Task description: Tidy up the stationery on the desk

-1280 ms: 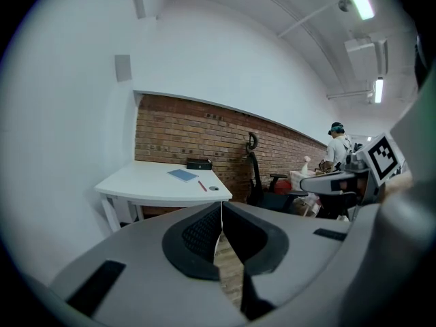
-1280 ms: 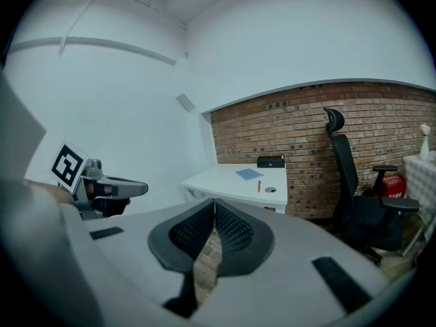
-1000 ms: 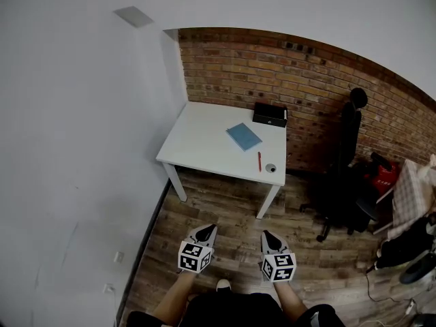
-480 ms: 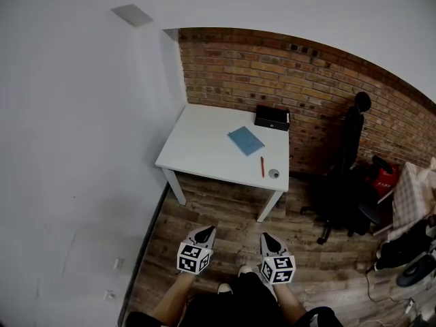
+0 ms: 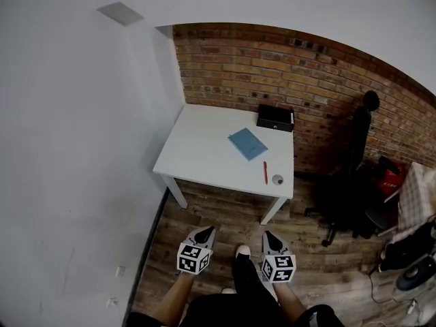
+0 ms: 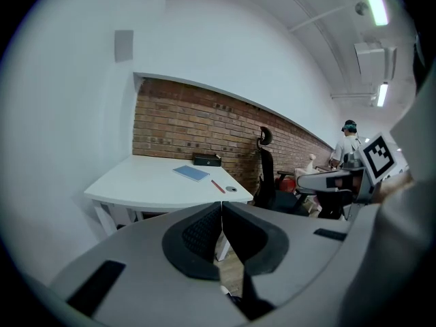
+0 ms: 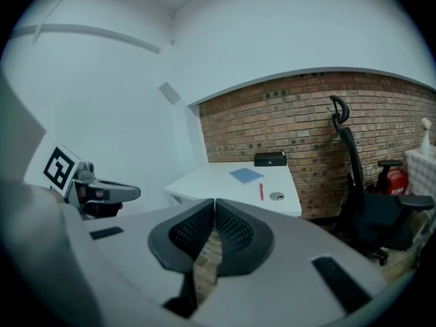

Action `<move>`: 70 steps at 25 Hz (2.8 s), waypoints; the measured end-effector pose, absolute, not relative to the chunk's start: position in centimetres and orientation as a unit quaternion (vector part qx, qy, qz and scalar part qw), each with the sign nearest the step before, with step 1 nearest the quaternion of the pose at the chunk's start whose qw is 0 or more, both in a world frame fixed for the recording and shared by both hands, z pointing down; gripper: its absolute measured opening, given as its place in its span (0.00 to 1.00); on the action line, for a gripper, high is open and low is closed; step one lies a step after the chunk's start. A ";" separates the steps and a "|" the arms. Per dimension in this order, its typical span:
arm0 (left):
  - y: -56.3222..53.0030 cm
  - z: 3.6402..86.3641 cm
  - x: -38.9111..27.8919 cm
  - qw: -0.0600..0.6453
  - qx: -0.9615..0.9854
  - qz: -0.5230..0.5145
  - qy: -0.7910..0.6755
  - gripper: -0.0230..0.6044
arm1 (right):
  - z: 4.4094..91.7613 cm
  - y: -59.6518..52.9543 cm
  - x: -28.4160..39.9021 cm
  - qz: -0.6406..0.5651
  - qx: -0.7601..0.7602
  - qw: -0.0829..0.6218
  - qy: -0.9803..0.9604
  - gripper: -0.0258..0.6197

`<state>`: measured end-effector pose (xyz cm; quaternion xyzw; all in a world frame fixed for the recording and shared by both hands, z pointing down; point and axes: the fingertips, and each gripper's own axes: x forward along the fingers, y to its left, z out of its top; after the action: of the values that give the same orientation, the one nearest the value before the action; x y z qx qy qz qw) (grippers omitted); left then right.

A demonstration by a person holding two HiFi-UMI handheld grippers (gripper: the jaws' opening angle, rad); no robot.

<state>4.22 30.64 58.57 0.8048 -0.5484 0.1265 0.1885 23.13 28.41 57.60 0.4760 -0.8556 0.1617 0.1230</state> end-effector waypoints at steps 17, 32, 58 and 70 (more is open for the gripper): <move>10.5 57.8 3.7 0.187 0.805 0.147 -0.543 0.06 | 57.4 8.6 21.7 0.175 0.469 0.114 -0.858 0.08; -1.5 58.7 2.4 0.203 0.803 0.156 -0.538 0.06 | 58.8 -2.1 18.9 0.194 0.436 0.143 -0.867 0.08; -23.4 61.4 -5.2 0.171 0.906 0.201 -0.332 0.08 | 63.6 -17.4 10.6 0.298 0.614 0.117 -0.721 0.11; -26.9 66.1 -2.7 0.197 0.910 0.235 -0.277 0.40 | 67.9 -18.9 11.7 0.346 0.658 0.107 -0.661 0.27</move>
<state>-2.74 -26.94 66.07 0.9104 -0.2773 0.2352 0.1972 11.65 -18.93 67.90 0.6576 -0.6606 0.3462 0.1066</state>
